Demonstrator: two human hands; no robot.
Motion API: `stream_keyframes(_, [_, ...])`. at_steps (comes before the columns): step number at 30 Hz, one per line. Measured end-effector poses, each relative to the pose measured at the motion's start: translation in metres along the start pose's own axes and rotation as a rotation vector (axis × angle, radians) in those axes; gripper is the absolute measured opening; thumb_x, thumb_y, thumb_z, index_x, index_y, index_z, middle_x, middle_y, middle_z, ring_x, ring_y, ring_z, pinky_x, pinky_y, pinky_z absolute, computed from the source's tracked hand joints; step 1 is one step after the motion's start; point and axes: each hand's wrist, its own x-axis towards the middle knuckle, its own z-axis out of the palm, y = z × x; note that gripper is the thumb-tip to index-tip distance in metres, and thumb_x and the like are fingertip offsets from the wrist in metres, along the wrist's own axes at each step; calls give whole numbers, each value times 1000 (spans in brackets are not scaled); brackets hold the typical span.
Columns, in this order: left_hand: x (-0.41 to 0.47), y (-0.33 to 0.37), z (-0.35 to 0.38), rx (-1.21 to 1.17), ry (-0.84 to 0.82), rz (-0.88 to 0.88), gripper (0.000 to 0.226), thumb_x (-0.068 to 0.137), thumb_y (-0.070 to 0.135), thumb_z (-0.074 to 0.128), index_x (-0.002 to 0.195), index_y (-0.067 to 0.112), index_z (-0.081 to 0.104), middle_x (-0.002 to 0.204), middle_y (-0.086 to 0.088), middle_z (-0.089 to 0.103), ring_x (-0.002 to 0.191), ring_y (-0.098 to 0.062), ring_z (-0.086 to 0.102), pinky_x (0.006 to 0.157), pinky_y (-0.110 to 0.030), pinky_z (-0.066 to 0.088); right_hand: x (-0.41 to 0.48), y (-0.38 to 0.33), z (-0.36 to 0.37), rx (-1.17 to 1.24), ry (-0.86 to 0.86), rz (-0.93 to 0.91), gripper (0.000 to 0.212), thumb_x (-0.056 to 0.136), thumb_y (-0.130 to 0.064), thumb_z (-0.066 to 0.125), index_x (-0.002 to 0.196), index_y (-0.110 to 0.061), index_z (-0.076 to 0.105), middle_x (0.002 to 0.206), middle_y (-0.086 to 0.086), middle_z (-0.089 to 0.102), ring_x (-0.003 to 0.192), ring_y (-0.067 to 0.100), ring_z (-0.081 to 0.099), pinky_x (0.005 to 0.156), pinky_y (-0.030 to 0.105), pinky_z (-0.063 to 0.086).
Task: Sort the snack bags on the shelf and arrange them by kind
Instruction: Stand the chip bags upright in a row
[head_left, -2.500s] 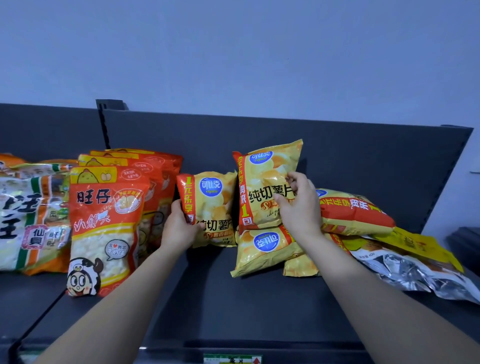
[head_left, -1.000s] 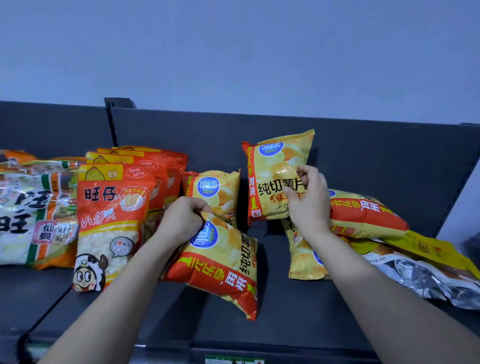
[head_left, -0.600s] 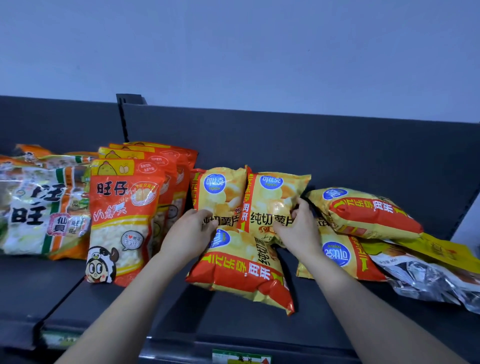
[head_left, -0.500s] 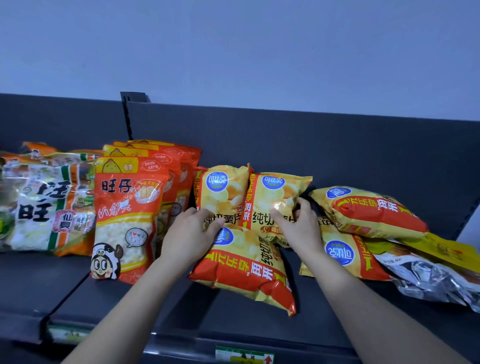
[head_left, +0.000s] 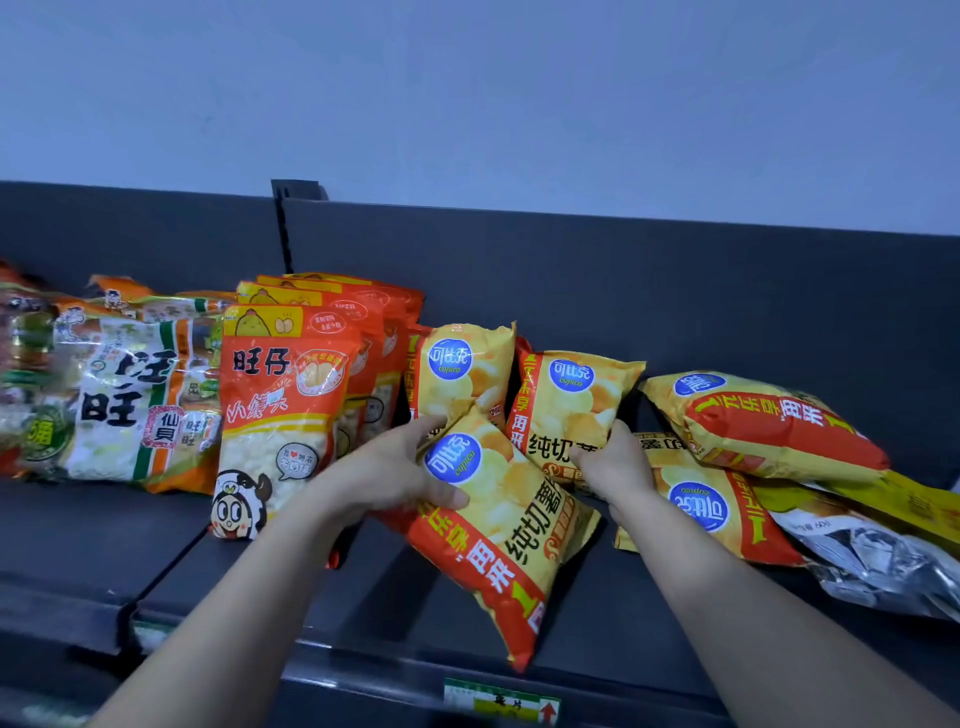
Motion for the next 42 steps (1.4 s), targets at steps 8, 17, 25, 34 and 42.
stream_keyframes(8, [1, 37, -25, 584, 61, 238, 89, 70, 18, 83, 146, 30, 38, 136, 7, 51, 120, -16, 52, 99, -32, 45, -38, -31, -17, 241, -40, -327, 65, 79, -54, 69, 132, -22, 51, 110, -4, 58, 107, 16, 58, 83, 30, 48])
stream_keyframes(17, [7, 13, -14, 985, 526, 569, 71, 75, 15, 76, 139, 27, 49, 143, 3, 50, 132, -23, 43, 101, -45, 29, -38, -15, 22, 200, -463, -264, 65, 76, -23, 83, 133, -14, 54, 124, 4, 65, 113, 17, 62, 103, 38, 48])
stream_keyframes(25, [4, -40, 37, 444, 625, 178, 128, 64, 49, 83, 154, 19, -3, 149, -9, 26, 135, -28, 34, 103, -39, 38, -50, -26, 26, 90, -238, -318, 34, 76, -50, 76, 90, -24, 58, 83, -11, 61, 82, 11, 60, 75, 29, 49])
stream_keyframes(34, [18, -51, 35, 402, 674, 217, 127, 68, 40, 84, 153, 24, -8, 144, -4, 31, 133, -24, 37, 95, -37, 44, -11, -23, 3, -189, 51, 63, 64, 86, -55, 61, 125, -7, 46, 127, 12, 56, 115, 34, 54, 88, 39, 44])
stream_keyframes(42, [27, -63, 36, 333, 663, 281, 123, 68, 35, 85, 154, 23, -2, 143, -4, 29, 135, -22, 34, 104, -34, 38, -9, -15, 0, 151, 174, 7, 21, 86, -23, 72, 96, -17, 54, 99, 0, 62, 89, 22, 56, 74, 31, 43])
